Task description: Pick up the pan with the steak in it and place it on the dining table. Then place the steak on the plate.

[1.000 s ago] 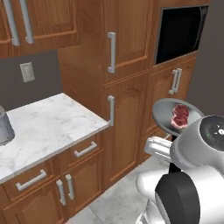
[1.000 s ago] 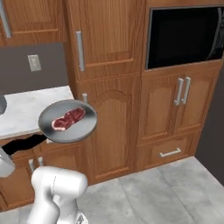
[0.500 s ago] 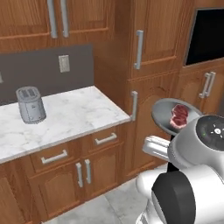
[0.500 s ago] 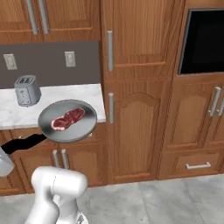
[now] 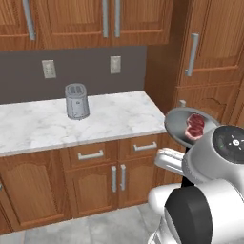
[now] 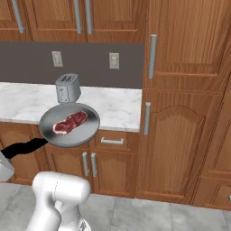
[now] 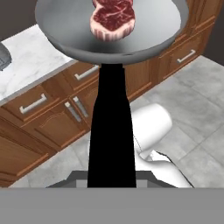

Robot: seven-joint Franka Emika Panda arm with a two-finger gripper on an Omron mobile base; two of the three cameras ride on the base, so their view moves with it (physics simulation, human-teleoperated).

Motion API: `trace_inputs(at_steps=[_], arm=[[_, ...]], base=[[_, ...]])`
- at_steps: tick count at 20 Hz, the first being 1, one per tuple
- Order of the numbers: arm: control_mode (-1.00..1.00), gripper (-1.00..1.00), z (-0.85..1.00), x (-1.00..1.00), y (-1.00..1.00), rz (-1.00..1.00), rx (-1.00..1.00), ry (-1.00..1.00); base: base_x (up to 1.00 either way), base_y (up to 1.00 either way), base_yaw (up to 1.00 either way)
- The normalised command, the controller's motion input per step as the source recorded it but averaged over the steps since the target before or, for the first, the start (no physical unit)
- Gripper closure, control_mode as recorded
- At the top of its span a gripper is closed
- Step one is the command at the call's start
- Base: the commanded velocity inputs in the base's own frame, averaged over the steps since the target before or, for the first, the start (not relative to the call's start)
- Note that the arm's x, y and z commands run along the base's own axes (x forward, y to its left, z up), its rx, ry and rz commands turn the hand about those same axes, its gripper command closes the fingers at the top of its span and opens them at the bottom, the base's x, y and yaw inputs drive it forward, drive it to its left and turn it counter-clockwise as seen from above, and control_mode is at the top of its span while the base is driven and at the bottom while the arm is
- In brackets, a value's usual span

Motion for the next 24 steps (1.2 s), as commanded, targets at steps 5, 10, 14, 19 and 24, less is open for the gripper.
trace_inputs(at_steps=[5, 10, 14, 19, 24], arm=[[1.0, 1.0, 0.0, 0.0, 0.0, 0.0, 0.0, 0.0], [1.0, 1.0, 0.0, 0.0, 0.0, 0.0, 0.0, 0.0], [1.0, 1.0, 0.0, 0.0, 0.0, 0.0, 0.0, 0.0], [1.0, 1.0, 0.0, 0.0, 0.0, 0.0, 0.0, 0.0], [1.0, 1.0, 0.0, 0.0, 0.0, 0.0, 0.0, 0.0]], base=[[0.0, 0.0, 0.0], [-0.01, 0.45, 0.11], [0.0, 0.77, 0.19], [0.0, 0.75, 0.19], [0.01, 0.74, 0.18]])
